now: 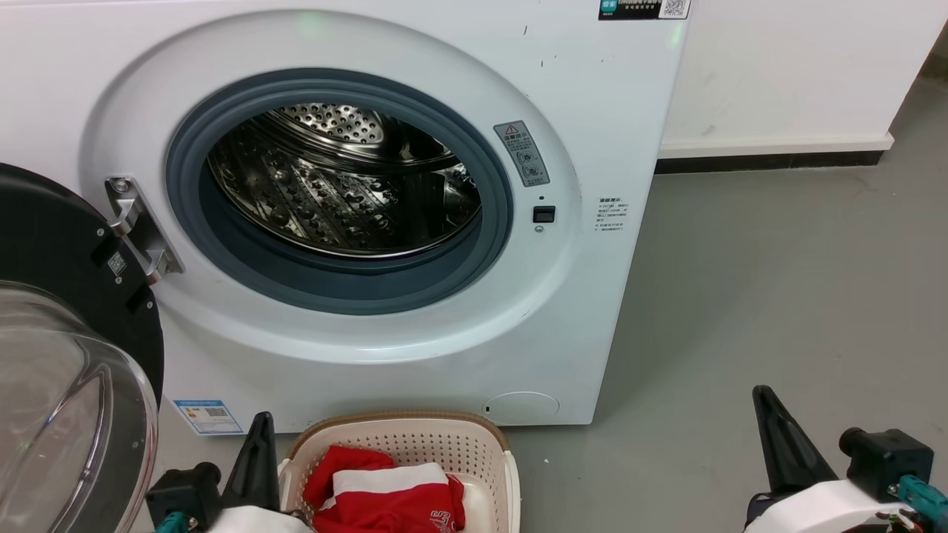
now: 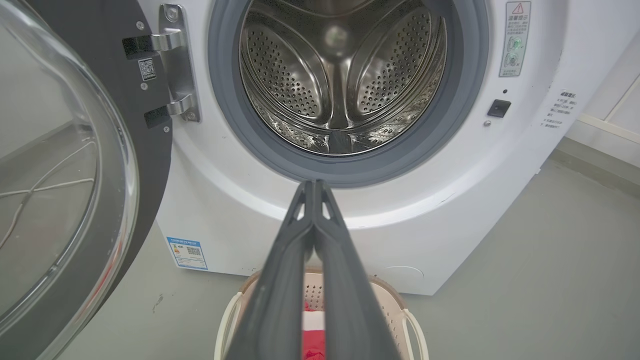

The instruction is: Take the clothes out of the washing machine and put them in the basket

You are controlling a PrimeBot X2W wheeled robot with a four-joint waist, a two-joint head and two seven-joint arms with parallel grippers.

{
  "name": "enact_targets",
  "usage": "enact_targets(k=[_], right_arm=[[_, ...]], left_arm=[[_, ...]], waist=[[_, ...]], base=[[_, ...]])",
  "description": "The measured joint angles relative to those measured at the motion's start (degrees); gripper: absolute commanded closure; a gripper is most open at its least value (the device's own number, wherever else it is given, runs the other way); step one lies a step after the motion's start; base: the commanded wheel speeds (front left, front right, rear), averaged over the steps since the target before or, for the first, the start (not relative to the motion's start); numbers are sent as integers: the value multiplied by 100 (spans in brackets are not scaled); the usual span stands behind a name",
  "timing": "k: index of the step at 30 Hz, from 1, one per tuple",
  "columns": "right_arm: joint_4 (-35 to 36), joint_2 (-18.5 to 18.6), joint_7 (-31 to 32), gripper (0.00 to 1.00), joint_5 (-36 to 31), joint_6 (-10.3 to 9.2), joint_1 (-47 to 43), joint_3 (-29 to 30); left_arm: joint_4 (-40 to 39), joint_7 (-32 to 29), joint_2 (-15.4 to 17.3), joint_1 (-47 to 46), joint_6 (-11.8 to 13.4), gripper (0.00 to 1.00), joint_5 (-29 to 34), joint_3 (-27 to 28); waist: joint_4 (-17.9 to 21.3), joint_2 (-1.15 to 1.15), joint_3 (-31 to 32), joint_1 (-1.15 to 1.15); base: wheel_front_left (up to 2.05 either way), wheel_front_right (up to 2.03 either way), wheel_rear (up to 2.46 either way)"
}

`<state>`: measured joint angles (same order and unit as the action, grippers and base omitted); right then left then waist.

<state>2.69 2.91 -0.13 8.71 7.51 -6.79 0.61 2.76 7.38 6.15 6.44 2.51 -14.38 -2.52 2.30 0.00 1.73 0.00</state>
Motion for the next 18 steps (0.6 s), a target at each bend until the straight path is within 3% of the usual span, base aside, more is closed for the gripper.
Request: enact_targets(k=[18], right_arm=[[-412, 87, 51, 100, 2086, 0, 253, 2]], left_arm=[[257, -323, -85, -260, -236, 100, -1831, 210]], waist=[[-34, 0, -28, 0]], base=[[0, 0, 0]])
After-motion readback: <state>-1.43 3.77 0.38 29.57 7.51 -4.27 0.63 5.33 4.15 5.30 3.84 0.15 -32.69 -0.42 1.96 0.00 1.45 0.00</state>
